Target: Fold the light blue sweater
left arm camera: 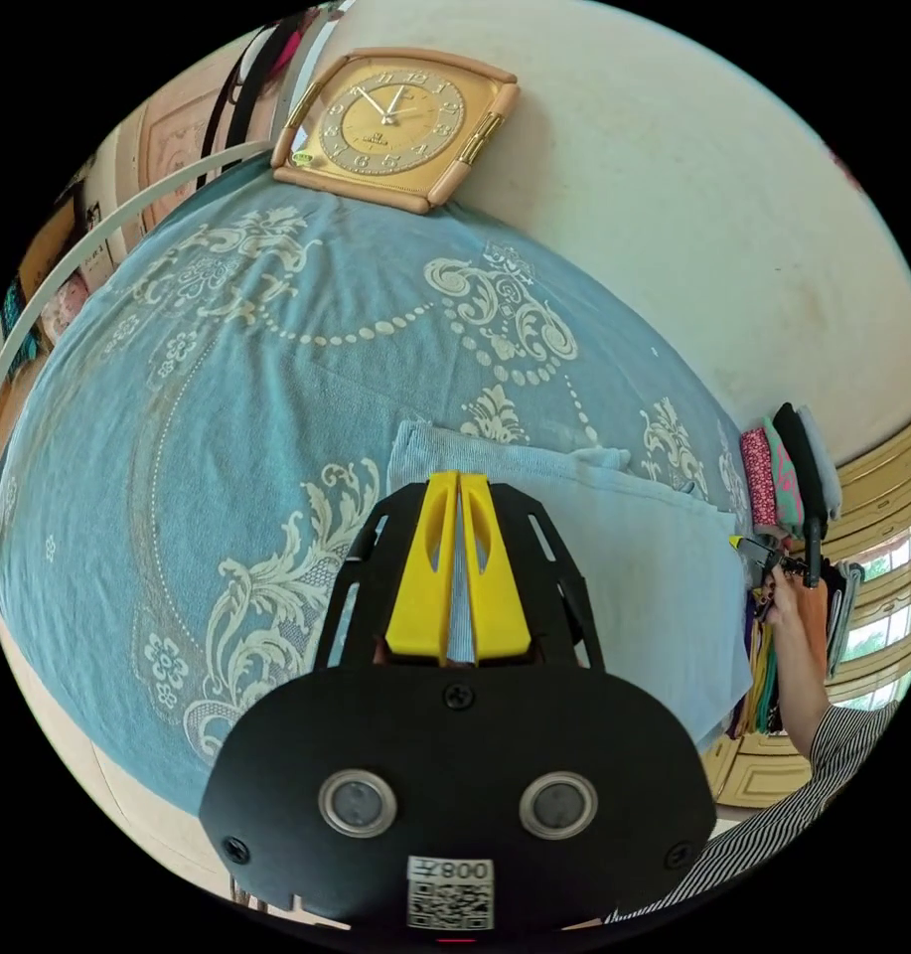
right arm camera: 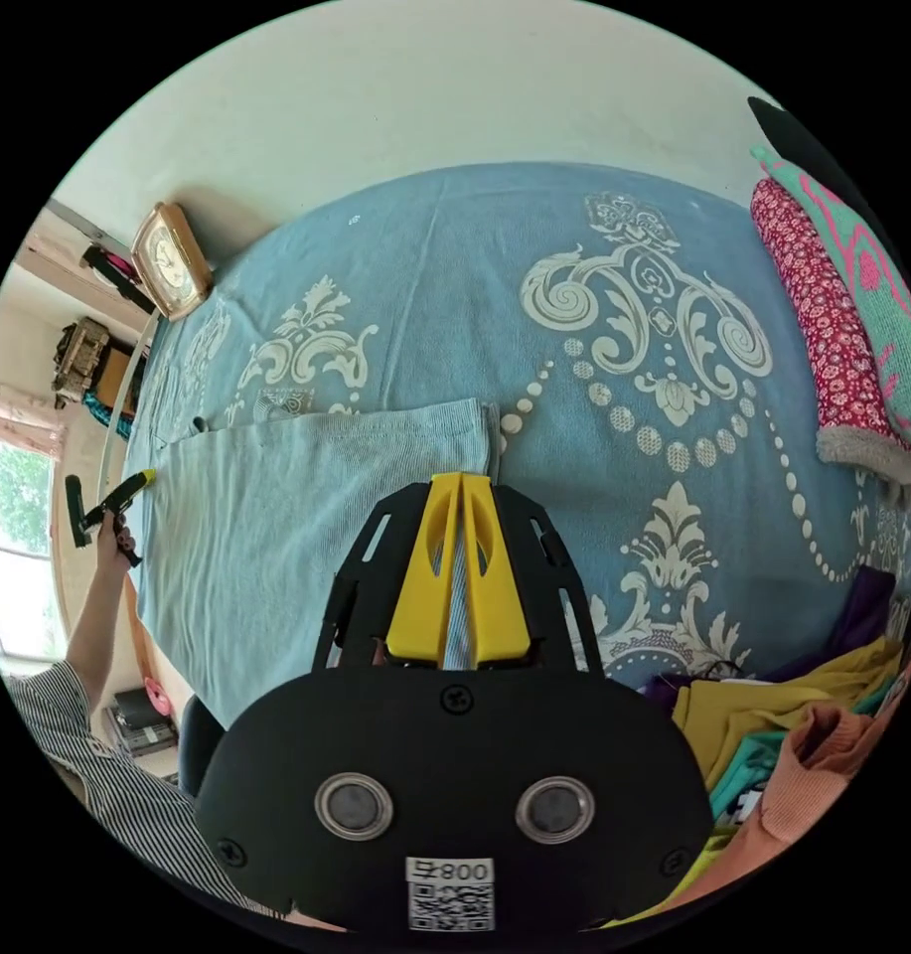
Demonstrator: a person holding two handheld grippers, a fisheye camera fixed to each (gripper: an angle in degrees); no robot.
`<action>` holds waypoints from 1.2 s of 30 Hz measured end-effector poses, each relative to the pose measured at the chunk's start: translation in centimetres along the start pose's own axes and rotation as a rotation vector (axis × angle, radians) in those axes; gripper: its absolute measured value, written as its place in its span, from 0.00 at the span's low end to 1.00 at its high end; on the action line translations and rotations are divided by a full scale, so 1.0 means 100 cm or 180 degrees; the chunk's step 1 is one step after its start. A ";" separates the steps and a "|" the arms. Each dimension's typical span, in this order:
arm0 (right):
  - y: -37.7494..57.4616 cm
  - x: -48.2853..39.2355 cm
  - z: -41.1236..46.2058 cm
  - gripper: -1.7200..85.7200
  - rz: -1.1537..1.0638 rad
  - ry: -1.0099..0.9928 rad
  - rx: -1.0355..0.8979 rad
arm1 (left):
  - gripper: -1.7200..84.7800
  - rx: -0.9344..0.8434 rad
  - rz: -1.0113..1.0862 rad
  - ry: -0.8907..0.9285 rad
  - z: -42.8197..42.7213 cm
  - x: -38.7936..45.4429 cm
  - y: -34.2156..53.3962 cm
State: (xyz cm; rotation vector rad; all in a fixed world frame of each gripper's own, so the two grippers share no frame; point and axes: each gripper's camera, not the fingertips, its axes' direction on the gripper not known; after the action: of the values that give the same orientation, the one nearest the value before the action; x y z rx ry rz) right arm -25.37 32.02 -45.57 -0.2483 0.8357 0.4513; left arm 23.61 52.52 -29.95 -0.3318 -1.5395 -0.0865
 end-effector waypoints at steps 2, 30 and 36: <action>0.007 -0.015 -0.011 0.02 -0.0167 0.0006 0.0133 | 0.02 -0.0210 0.0008 -0.0160 0.005 -0.005 0.008; 0.227 -0.075 -0.079 0.03 -0.0500 0.0036 -0.0313 | 0.04 -0.0398 -0.0207 0.0161 -0.106 -0.051 0.214; 0.269 -0.025 -0.126 0.08 -0.0108 -0.0061 -0.0024 | 0.10 -0.0456 -0.0432 0.0412 -0.123 -0.079 0.255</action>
State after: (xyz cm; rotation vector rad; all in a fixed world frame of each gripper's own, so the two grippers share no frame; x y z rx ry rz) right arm -47.90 50.05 -52.84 -0.2645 0.8100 0.4246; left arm 41.84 72.34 -41.74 -0.3285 -1.4291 -0.3202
